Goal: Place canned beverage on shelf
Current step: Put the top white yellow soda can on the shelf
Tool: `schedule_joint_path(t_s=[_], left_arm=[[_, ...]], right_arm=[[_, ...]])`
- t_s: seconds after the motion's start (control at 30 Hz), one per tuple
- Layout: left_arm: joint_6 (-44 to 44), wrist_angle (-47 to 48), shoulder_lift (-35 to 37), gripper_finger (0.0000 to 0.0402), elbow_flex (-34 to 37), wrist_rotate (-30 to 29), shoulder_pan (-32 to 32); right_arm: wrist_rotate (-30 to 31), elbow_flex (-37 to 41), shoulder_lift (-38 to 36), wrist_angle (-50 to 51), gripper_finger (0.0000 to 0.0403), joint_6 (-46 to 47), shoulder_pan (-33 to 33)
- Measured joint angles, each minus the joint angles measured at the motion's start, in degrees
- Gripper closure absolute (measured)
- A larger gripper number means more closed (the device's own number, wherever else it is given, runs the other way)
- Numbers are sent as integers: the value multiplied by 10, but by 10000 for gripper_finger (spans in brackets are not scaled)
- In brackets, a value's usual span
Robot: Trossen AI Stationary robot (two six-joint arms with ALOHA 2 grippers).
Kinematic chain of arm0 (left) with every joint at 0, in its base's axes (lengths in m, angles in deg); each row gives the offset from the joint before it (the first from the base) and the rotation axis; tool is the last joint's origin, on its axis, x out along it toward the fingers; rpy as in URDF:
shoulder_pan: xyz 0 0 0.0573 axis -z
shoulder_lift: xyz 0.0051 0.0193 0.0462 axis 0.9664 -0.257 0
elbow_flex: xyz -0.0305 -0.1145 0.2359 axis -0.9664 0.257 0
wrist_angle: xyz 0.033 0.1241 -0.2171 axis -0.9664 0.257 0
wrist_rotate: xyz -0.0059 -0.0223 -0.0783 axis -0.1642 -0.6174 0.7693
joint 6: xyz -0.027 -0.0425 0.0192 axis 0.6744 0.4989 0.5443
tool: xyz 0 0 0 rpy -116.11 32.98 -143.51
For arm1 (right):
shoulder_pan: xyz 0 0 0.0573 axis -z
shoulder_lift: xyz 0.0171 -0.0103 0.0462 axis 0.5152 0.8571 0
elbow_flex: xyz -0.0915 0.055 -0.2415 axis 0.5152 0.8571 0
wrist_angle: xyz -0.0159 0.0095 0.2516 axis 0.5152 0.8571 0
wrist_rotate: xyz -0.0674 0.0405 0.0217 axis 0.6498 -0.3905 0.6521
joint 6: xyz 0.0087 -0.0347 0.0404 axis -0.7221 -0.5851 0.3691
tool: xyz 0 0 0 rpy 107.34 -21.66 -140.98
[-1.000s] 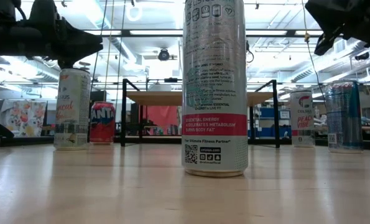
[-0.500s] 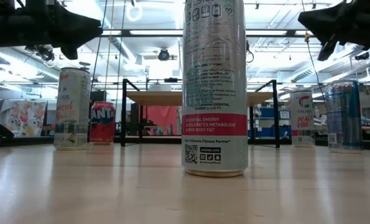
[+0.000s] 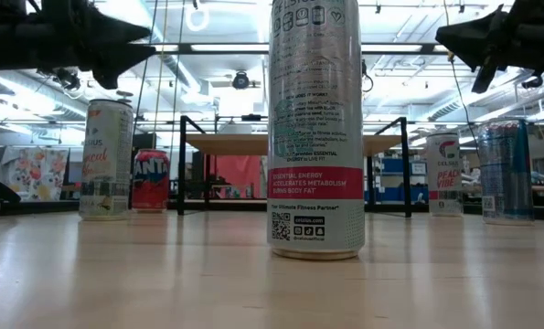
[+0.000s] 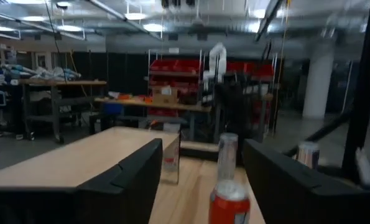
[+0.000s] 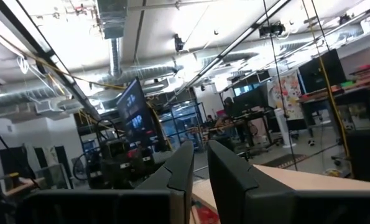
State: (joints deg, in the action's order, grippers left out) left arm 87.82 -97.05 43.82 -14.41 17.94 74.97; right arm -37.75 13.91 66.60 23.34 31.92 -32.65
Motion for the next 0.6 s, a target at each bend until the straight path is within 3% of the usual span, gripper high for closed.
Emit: schedule_joint_path(t_s=[0.23, 0.6], left_arm=[[78, 47, 0, 162, 0, 5, 0], [18, 65, -1, 161, -19, -9, 0]], right_arm=[[-1, 0, 0, -1, 334, -8, 0], [-21, 0, 0, 0, 333, 11, 0]])
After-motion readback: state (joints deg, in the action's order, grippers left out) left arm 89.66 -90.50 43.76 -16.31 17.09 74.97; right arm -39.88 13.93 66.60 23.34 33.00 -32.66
